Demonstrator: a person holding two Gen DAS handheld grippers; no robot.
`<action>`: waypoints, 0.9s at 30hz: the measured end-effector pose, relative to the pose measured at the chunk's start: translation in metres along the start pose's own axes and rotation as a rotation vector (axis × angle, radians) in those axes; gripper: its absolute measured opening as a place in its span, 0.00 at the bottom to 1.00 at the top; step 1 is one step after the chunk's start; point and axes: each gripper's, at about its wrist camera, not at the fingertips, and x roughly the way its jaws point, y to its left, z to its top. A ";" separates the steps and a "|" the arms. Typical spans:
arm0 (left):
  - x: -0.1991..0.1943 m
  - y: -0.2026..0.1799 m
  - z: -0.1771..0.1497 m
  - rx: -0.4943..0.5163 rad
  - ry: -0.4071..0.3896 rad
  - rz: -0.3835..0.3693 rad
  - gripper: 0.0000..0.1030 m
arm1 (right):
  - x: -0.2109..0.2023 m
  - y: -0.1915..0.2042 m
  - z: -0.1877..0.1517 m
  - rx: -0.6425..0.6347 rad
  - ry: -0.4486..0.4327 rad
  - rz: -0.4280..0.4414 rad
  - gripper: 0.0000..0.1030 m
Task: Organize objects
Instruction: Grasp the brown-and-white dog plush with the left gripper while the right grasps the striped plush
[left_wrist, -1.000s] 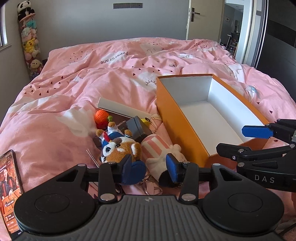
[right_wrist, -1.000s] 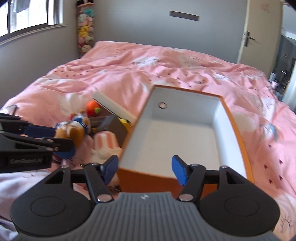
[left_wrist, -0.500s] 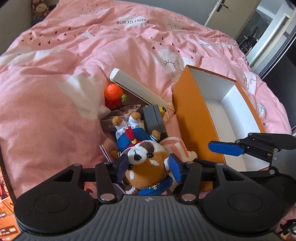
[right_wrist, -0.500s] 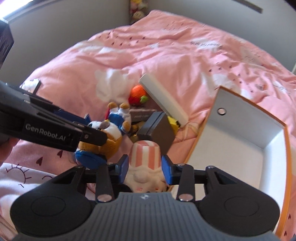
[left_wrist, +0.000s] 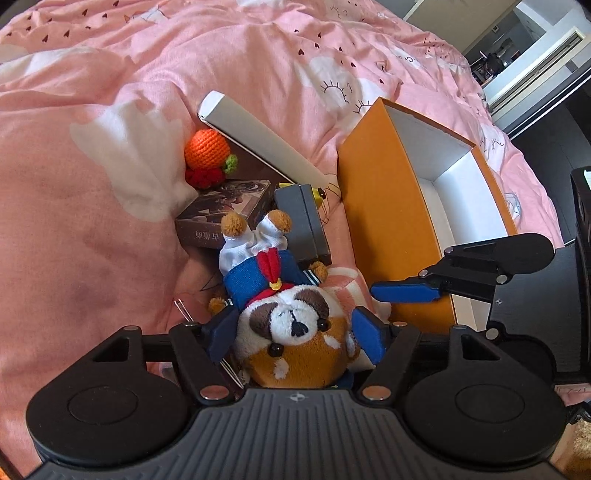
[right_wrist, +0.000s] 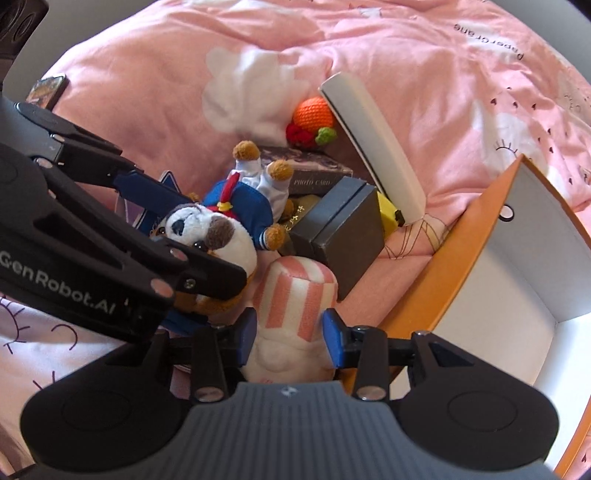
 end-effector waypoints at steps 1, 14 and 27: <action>0.002 0.003 0.001 -0.010 0.007 -0.012 0.78 | 0.002 -0.001 0.002 -0.006 0.009 0.003 0.44; -0.005 0.021 -0.003 -0.074 -0.043 -0.027 0.66 | 0.017 0.004 0.021 -0.066 0.096 -0.014 0.67; -0.047 0.016 -0.011 -0.032 -0.178 0.012 0.66 | 0.026 0.015 0.025 -0.042 0.105 -0.046 0.58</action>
